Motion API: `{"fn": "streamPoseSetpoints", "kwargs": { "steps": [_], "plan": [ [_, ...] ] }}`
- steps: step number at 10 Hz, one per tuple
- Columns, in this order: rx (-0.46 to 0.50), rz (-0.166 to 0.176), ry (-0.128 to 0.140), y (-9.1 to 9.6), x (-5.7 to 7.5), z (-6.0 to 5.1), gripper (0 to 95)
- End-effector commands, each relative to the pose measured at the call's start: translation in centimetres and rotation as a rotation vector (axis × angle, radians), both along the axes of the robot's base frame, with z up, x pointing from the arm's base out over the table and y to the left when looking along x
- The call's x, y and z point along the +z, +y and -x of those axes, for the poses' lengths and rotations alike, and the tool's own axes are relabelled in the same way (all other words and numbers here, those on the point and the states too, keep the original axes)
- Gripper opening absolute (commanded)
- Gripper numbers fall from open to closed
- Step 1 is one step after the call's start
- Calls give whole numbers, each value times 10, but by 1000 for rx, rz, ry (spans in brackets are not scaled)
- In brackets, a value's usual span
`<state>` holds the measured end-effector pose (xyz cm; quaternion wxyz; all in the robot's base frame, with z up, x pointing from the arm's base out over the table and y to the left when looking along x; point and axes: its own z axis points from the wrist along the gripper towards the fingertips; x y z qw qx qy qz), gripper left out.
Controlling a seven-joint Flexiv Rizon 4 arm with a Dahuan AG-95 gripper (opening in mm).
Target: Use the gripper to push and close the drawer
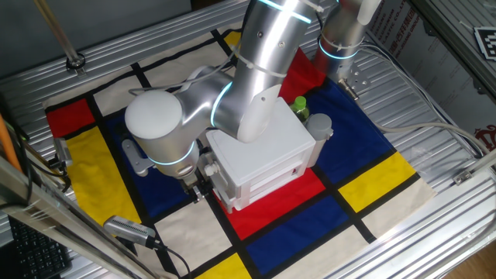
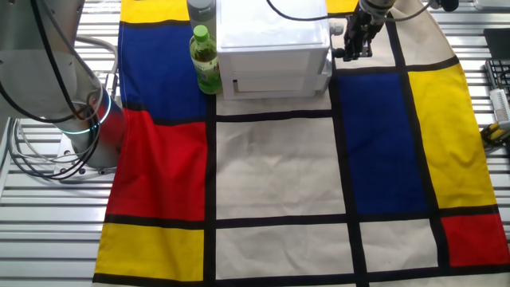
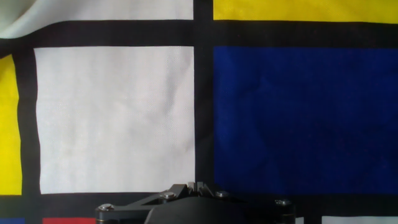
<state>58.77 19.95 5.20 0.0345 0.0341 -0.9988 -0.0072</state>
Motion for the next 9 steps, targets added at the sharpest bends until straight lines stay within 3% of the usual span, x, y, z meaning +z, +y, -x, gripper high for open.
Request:
{"fn": "streamPoseSetpoints", "kwargs": {
  "steps": [1,9],
  "plan": [
    [-2,0,2,0,0,1,0],
    [1,-1,0,-1,-3,11,0]
  ]
}}
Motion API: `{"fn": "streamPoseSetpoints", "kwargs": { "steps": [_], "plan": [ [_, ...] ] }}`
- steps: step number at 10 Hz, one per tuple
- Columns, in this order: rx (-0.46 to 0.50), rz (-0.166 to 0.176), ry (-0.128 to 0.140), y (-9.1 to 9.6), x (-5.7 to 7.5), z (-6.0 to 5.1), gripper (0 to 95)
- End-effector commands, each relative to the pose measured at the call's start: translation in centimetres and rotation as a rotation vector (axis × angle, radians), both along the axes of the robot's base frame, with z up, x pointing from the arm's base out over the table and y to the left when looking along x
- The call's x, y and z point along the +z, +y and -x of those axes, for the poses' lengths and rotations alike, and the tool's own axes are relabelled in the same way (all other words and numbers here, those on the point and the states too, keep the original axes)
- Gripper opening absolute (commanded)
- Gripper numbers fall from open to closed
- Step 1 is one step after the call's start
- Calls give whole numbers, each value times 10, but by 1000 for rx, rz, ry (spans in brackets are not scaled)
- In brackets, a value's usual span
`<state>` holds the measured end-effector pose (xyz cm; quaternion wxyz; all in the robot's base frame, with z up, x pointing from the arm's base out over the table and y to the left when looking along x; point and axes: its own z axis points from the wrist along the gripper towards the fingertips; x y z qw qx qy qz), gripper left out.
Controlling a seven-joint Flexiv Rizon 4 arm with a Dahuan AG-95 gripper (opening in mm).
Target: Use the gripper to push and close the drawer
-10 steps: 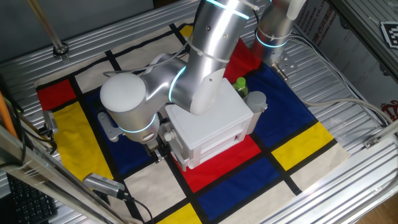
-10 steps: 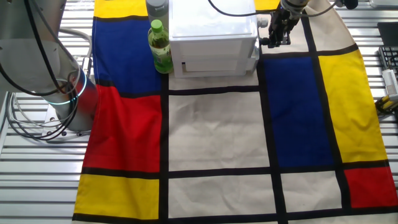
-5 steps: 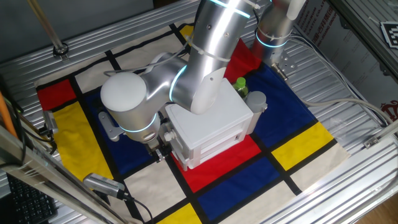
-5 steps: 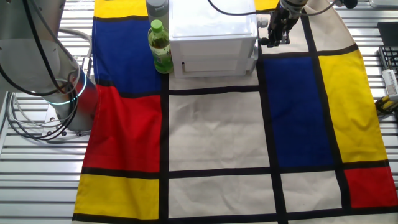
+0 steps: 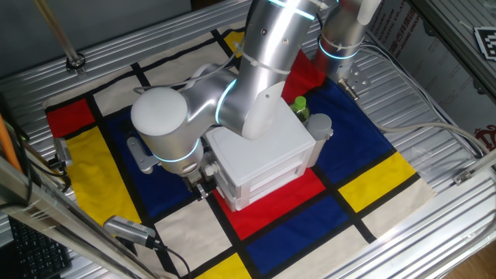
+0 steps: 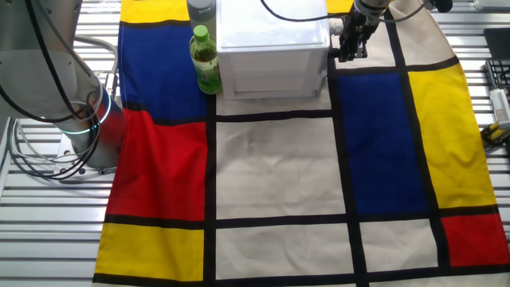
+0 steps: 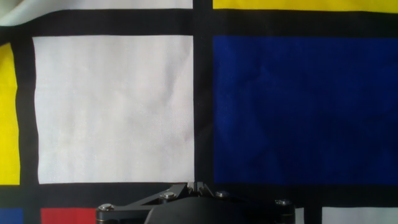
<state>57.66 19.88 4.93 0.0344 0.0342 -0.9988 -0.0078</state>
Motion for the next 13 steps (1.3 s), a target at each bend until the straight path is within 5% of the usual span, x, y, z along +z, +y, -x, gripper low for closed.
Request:
{"fn": "streamPoseSetpoints", "kwargs": {
  "steps": [1,13],
  "plan": [
    [0,-1,0,0,0,1,0],
    [1,-5,2,0,1,7,0]
  ]
}}
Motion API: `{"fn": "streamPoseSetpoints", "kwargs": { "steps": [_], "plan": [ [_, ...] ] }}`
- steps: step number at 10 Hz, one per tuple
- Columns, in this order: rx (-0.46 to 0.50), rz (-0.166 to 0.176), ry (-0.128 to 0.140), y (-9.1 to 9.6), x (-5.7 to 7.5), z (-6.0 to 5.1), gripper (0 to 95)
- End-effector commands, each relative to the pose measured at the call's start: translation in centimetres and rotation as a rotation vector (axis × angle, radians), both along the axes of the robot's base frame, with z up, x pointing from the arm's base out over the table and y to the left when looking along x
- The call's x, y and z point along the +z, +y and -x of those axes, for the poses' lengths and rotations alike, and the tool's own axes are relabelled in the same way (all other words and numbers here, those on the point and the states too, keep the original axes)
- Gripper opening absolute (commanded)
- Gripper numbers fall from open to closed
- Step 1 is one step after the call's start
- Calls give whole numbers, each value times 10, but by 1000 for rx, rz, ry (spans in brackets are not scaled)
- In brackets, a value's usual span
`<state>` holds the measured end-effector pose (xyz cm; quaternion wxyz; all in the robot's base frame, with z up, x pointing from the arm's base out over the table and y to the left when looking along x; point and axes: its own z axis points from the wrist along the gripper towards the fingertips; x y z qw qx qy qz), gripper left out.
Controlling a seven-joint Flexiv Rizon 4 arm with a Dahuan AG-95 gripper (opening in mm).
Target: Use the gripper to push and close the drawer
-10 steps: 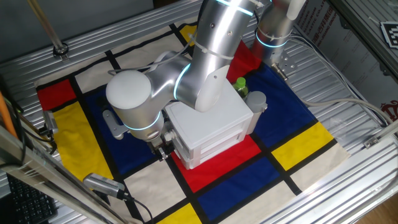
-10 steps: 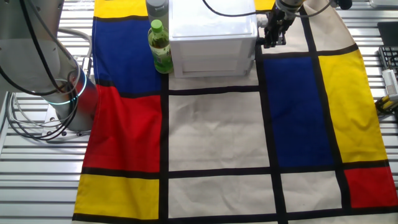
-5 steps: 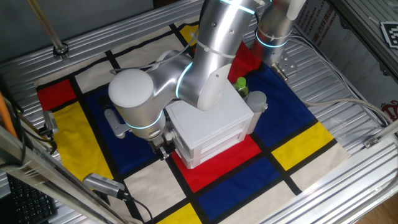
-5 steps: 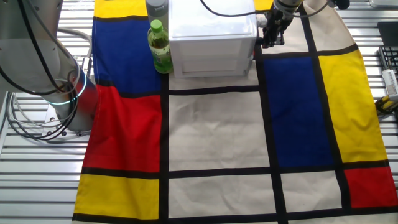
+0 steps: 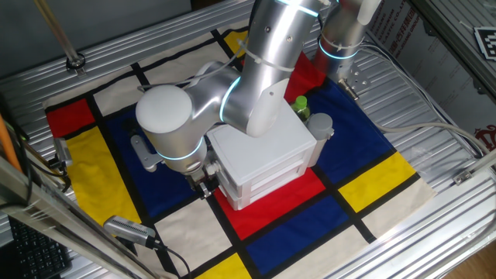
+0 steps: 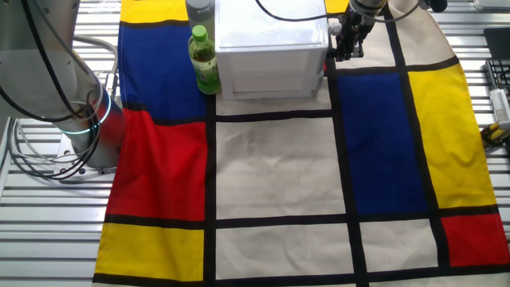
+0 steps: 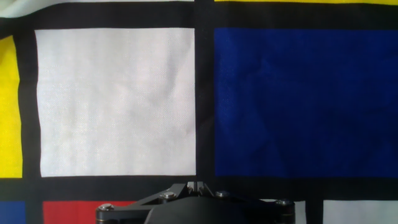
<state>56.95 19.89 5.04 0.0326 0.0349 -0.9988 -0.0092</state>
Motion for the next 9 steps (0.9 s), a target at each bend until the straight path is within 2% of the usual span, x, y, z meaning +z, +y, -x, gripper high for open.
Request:
{"fn": "streamPoseSetpoints", "kwargs": {
  "steps": [1,6,9],
  "plan": [
    [0,-5,10,0,0,0,0],
    [2,-9,33,0,0,-1,0],
    [6,-15,59,1,0,-1,0]
  ]
}}
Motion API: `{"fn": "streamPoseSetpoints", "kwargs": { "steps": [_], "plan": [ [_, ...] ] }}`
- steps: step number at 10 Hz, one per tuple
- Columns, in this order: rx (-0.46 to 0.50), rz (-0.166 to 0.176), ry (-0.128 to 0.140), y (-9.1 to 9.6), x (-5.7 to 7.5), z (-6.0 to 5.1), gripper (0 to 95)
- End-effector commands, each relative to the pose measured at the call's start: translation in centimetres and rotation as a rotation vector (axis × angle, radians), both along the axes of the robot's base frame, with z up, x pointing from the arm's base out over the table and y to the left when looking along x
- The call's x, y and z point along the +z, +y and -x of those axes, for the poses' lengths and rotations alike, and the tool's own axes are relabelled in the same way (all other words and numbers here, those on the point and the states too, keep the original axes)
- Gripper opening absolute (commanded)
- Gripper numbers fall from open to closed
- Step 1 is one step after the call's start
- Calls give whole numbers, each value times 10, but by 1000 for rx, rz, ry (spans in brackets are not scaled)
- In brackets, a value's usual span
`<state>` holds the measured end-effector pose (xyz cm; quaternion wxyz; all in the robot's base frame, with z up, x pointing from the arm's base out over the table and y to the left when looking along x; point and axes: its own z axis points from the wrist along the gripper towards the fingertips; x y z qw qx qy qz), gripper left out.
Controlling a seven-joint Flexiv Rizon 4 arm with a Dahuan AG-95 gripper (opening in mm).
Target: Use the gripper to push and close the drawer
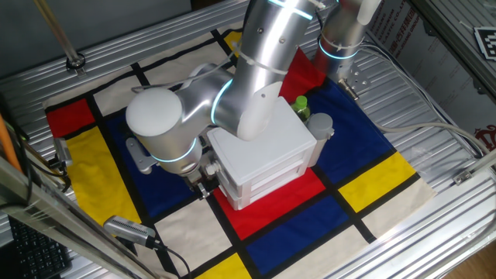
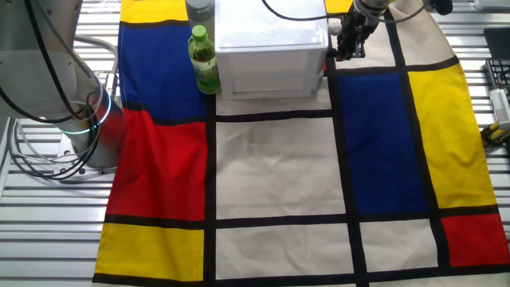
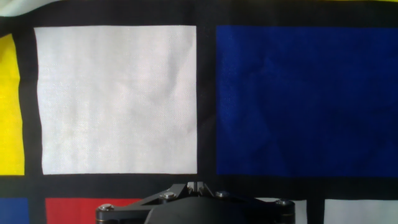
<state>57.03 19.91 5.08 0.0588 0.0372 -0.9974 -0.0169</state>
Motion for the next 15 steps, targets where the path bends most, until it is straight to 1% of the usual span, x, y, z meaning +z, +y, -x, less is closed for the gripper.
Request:
{"fn": "streamPoseSetpoints", "kwargs": {
  "steps": [1,4,5,9,10,12,15],
  "plan": [
    [1,-2,10,0,0,0,0],
    [3,-13,42,0,0,0,0],
    [2,-13,47,0,0,0,0],
    [3,-18,85,0,0,0,0],
    [3,-18,87,0,0,0,0],
    [4,-20,102,0,0,1,0],
    [5,-23,105,0,-1,3,0]
  ]
}}
